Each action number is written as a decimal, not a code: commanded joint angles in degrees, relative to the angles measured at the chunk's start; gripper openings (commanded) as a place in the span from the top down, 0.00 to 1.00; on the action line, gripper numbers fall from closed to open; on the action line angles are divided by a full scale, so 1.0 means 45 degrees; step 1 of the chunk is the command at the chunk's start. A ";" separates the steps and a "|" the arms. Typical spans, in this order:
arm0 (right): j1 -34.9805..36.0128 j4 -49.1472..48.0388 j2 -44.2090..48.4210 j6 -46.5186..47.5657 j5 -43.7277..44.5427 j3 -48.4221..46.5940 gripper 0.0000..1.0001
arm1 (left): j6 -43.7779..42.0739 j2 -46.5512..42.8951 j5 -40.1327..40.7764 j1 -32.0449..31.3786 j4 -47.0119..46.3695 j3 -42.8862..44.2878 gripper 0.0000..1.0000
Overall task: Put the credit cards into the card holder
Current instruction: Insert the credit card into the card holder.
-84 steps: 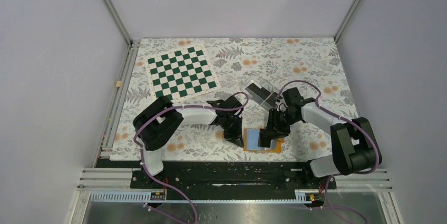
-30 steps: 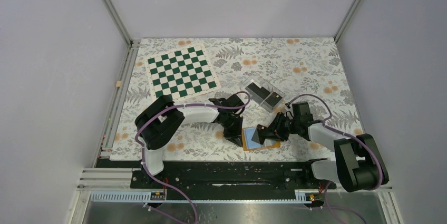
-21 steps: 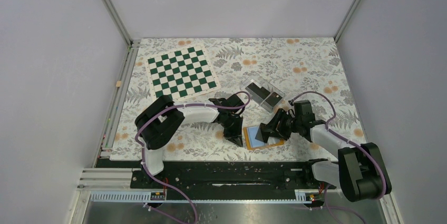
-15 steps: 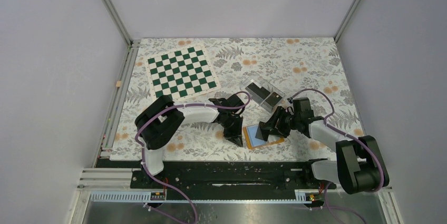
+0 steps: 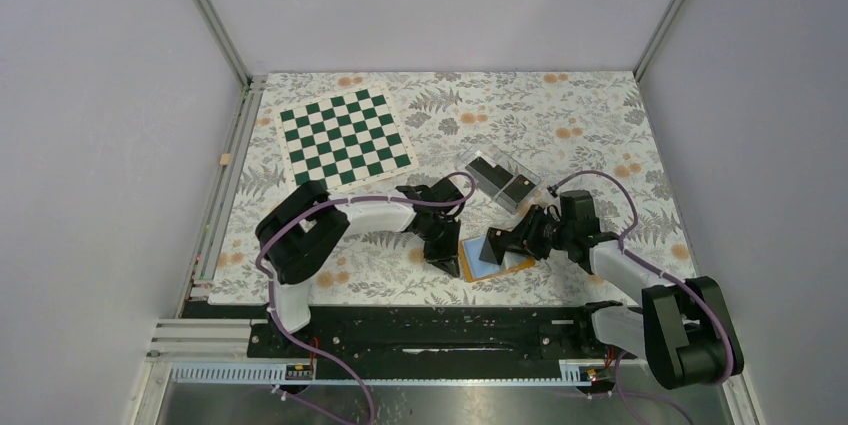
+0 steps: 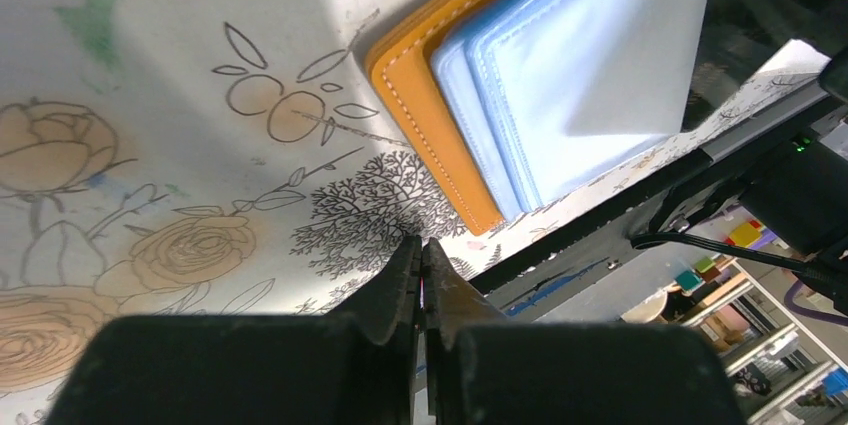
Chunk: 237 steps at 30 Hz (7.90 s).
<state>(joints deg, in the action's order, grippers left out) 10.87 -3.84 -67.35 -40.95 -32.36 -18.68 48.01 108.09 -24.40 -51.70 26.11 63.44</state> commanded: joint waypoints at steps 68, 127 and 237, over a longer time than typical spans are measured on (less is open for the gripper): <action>-0.0380 0.0104 -0.1341 0.0975 -0.1850 -0.0010 1.00 | 0.0153 -0.0830 0.1315 0.0341 -0.0241 -0.0417 0.73; -0.0383 0.0168 0.2125 0.0381 0.1525 0.1337 1.00 | 0.1795 -0.0038 0.0109 0.0342 -0.2082 -0.1105 1.00; 0.2775 0.4264 -0.2515 0.1689 0.0741 -0.2650 0.41 | 0.1359 0.0381 -0.0025 0.0050 -0.0975 -0.0066 1.00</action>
<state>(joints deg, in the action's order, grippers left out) 20.40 14.66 -76.42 -34.79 -30.72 -29.36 55.02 108.71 -26.79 -51.18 21.37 62.02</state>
